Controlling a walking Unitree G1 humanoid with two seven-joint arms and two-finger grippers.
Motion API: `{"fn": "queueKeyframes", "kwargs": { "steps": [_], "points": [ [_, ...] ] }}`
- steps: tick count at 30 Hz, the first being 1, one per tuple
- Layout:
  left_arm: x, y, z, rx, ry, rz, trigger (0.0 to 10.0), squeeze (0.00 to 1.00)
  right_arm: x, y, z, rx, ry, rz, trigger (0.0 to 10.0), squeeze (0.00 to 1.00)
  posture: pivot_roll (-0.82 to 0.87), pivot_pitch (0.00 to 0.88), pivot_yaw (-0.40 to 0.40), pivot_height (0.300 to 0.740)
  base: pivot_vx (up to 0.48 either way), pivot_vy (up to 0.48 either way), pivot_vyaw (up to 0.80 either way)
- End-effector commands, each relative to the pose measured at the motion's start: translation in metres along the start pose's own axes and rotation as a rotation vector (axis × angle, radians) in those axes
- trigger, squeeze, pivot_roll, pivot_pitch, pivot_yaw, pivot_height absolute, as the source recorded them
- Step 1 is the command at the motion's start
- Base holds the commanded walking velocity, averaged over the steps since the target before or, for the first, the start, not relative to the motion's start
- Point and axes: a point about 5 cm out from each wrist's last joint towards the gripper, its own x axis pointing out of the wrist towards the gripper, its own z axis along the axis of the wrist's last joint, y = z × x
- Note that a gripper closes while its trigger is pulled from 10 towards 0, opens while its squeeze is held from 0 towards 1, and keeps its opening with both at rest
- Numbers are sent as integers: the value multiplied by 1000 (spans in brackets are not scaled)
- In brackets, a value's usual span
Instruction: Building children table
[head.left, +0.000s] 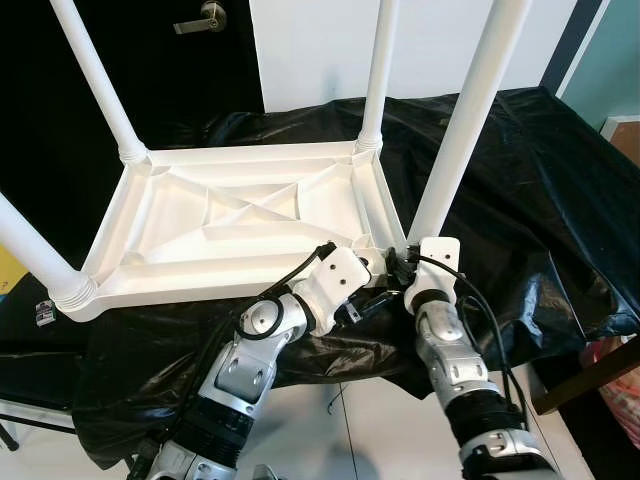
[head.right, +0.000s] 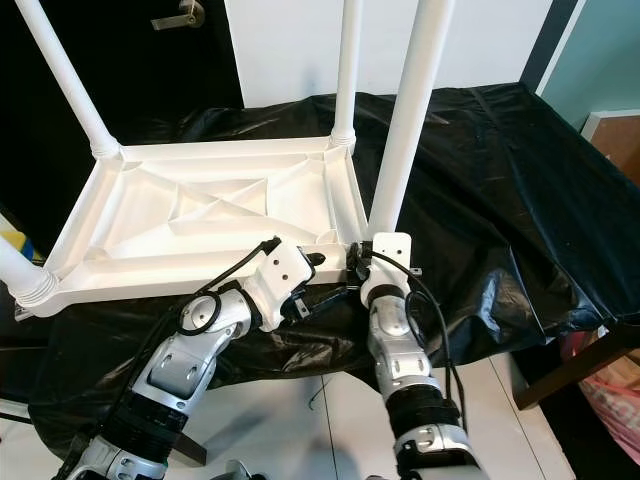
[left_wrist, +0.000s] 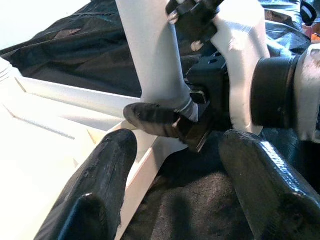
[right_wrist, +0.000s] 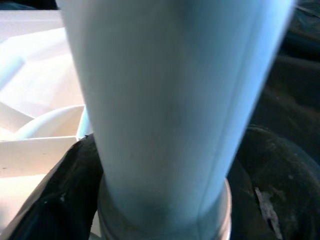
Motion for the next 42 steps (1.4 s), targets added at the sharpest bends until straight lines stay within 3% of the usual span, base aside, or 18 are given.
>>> {"fn": "queueKeyframes", "kwargs": {
  "steps": [1,8,9,10,18,27,38,39,42],
  "points": [
    [0,4,-5,3,19,95,10000,0,-2,-2,1,7,-15,37,10000,1000,-25,46,-3,740,0,0,0],
    [0,5,-4,4,19,94,10000,0,-4,-14,6,-12,-51,166,10000,1000,-33,57,9,740,0,0,0],
    [0,6,-4,4,19,94,10000,0,-4,-17,8,-17,-62,210,10000,808,-35,59,11,740,0,0,0],
    [0,6,-4,4,20,94,10000,0,-5,-19,10,-23,-66,257,10000,0,-35,60,14,740,0,0,0],
    [-1,7,-4,3,21,90,10000,0,-1,-32,18,-77,-93,477,10000,0,-38,62,19,740,0,0,0],
    [0,7,-3,5,18,91,10000,0,13,-39,26,-123,-89,528,10000,0,-30,60,18,740,0,0,0],
    [0,8,-3,5,20,95,10000,0,20,-31,27,-132,-72,588,10000,0,-28,57,19,740,0,0,0],
    [0,8,-3,6,19,96,10000,0,20,-26,25,-130,-67,615,0,0,-24,55,18,740,0,0,0],
    [-1,9,-3,7,20,100,10000,0,19,-21,19,-128,-54,641,0,0,-21,54,17,740,0,0,0]
  ]
}}
